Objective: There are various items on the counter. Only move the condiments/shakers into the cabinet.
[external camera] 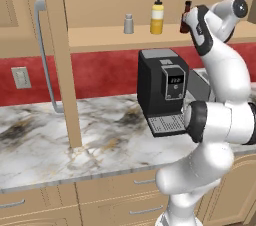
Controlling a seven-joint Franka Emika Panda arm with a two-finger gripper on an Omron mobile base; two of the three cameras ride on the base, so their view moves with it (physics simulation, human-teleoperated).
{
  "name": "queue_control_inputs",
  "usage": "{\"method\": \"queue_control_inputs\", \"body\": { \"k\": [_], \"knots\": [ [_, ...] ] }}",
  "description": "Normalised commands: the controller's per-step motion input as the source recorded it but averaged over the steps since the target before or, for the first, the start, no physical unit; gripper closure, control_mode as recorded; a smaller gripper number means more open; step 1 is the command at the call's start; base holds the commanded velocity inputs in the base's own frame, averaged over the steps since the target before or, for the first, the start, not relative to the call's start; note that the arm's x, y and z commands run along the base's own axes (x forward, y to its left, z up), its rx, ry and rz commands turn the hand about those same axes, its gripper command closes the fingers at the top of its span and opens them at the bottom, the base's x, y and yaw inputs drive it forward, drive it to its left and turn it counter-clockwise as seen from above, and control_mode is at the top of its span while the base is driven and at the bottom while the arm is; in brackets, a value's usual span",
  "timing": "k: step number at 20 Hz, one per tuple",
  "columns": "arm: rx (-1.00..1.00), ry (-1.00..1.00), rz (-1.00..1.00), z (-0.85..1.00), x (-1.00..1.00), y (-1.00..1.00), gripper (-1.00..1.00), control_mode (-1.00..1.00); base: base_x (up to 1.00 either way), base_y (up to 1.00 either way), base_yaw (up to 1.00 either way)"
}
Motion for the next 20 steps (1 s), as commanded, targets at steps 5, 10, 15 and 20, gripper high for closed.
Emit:
{"method": "queue_control_inputs", "body": {
  "k": [5,10,15,20],
  "knots": [
    [0.00,-0.15,0.00,-0.22,-1.00,0.00,-1.00,-1.00,0.00,0.00,0.00],
    [0.00,-0.02,0.00,-0.72,-1.00,0.00,-1.00,-1.00,0.00,0.00,0.00],
    [0.00,0.00,0.00,-0.80,-1.00,0.00,-1.00,-1.00,0.00,0.00,0.00],
    [-0.02,0.00,0.00,-0.95,-1.00,-0.17,-1.00,-1.00,0.00,0.00,0.00]
  ]
}}
